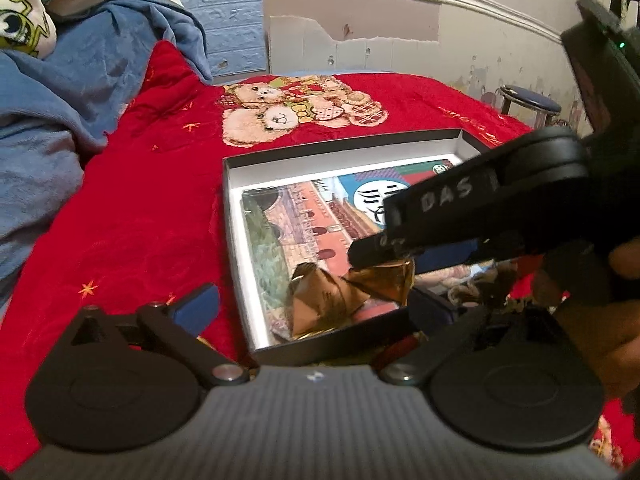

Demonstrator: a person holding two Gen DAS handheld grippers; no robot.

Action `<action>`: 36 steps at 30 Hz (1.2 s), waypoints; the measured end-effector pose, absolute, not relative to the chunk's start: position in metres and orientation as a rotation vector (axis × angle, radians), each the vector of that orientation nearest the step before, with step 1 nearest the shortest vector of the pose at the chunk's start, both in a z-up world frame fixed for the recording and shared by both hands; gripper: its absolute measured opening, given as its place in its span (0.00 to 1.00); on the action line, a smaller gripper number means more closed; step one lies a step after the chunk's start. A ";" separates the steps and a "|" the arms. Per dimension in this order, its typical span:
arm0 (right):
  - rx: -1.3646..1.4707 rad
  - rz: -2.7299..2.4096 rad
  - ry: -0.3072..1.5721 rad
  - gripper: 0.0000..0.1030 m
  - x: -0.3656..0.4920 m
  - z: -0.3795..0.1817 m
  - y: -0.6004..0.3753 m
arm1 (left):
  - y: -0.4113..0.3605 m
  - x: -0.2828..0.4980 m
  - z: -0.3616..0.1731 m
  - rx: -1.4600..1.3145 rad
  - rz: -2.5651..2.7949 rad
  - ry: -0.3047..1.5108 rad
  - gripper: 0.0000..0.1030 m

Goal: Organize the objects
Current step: 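Lower the packets onto the textbook in the box and open both tools, then move both open tools back to the pile of packets and hair ties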

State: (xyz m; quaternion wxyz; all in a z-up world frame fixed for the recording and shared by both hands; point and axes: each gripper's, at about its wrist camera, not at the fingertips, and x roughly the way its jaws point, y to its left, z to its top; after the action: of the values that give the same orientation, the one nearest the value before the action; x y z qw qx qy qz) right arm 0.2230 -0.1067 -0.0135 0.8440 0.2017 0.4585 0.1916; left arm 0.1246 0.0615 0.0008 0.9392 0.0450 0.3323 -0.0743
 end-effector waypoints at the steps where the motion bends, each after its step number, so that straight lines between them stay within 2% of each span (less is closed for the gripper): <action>1: 0.430 0.408 0.959 0.50 0.220 -0.010 -0.108 | 0.063 0.122 0.003 0.093 -0.145 0.673 1.00; 3: 0.437 0.426 0.936 0.57 0.212 0.000 -0.112 | 0.068 0.115 0.011 0.087 -0.143 0.661 1.00; 7: 0.403 0.443 0.873 0.64 0.192 0.030 -0.117 | 0.081 0.100 0.037 0.042 -0.135 0.618 1.00; 15: 0.345 0.447 0.663 0.81 0.131 0.129 -0.128 | 0.092 0.068 0.104 -0.027 -0.158 0.540 1.00; 21: 0.329 0.387 0.526 0.88 0.082 0.177 -0.140 | 0.088 0.034 0.139 -0.002 -0.132 0.479 1.00; 28: 0.359 0.283 0.466 0.90 0.046 0.176 -0.164 | 0.088 0.003 0.137 0.012 -0.176 0.437 1.00; 36: 0.351 0.086 0.522 0.91 0.032 0.116 -0.206 | 0.094 0.011 0.083 -0.148 -0.221 0.520 1.00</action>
State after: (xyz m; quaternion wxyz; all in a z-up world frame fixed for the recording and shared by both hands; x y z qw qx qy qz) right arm 0.0324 -0.2058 0.1156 0.9500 0.1727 0.2566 0.0420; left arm 0.0113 0.0940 0.0827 0.9576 -0.0730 0.2563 -0.1092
